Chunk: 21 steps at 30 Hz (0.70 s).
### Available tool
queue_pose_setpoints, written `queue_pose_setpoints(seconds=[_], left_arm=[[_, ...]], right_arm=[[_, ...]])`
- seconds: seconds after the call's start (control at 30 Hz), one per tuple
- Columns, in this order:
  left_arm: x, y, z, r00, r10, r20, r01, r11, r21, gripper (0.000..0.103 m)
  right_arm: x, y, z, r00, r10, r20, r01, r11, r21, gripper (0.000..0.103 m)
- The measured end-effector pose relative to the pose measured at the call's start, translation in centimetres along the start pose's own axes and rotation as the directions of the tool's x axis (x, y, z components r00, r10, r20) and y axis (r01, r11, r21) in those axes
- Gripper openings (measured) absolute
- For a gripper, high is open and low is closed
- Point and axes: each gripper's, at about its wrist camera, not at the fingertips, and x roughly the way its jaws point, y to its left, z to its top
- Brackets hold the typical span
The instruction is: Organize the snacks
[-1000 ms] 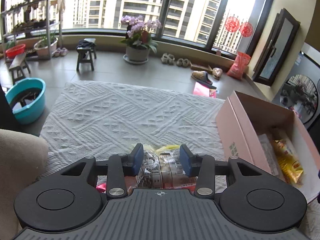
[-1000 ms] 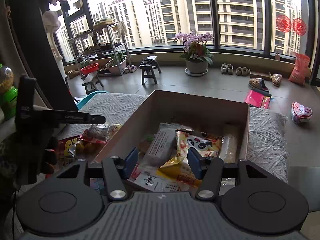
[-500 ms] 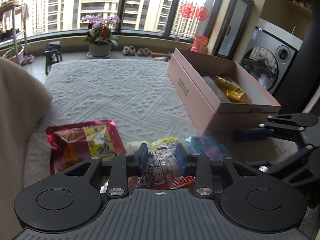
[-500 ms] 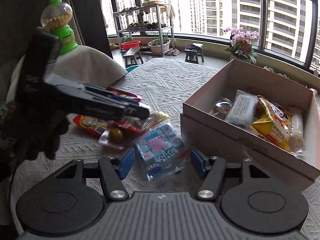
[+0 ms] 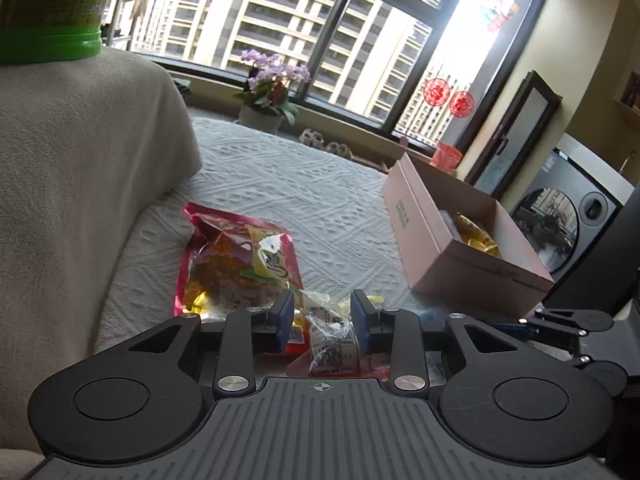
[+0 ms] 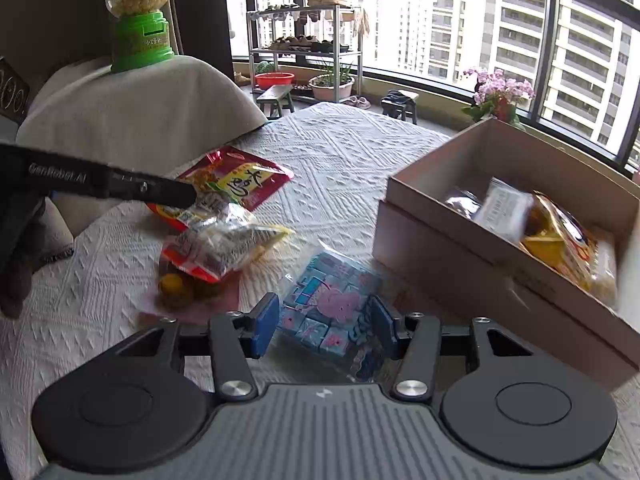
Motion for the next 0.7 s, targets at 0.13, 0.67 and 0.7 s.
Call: queue_pose_setpoints(seconds=[0.13, 0.67, 0.7], left_arm=[[2.8, -2.4, -0.7, 0.996, -0.057, -0.069, 0.062, 0.996, 0.07, 0.037], [-1.7, -3.3, -2.9, 0.995, -0.005, -0.097, 0.017, 0.992, 0.127, 0.038], [-1.8, -3.0, -3.1, 0.995, 0.003, -0.1, 0.009, 0.993, 0.113, 0.038]], right_arm=[[-2.1, -1.3, -1.8, 0.998, -0.055, -0.008, 0.055, 0.998, 0.041, 0.051], [-2.6, -1.5, -0.4, 0.995, -0.068, 0.067, 0.057, 0.985, 0.161, 0.068], [-2.2, -1.2, -0.2, 0.997, -0.043, 0.063, 0.033, 0.986, 0.161, 0.068]])
